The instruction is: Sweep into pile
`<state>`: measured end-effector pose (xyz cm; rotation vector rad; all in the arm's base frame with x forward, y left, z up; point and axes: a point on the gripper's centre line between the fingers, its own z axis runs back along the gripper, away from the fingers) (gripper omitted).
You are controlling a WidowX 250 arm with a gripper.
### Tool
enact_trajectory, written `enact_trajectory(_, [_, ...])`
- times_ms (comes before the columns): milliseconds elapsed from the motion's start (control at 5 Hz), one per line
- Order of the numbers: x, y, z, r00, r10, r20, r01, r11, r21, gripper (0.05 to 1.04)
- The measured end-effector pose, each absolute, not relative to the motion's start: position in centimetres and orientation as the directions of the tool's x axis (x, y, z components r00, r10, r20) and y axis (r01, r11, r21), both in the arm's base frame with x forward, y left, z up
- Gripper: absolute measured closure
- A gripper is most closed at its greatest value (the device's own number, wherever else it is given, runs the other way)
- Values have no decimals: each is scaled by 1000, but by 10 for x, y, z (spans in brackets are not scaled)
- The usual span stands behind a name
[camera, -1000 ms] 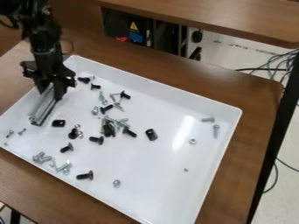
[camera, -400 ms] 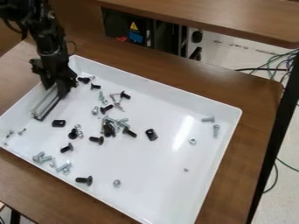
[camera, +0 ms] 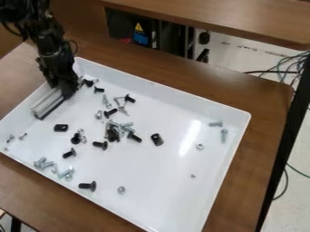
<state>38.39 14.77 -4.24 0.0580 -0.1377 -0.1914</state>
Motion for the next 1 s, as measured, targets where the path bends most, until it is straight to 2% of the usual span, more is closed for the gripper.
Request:
enact_trajectory(400, [403, 95, -48, 942, -315, 116, 306, 948, 90, 729])
enact_trajectory(800, [404, 40, -51, 948, -313, 64, 304, 945, 123, 729])
enact_trajectory(1000, [397, -10, -49, 933, -355, 49, 347, 929, 126, 729])
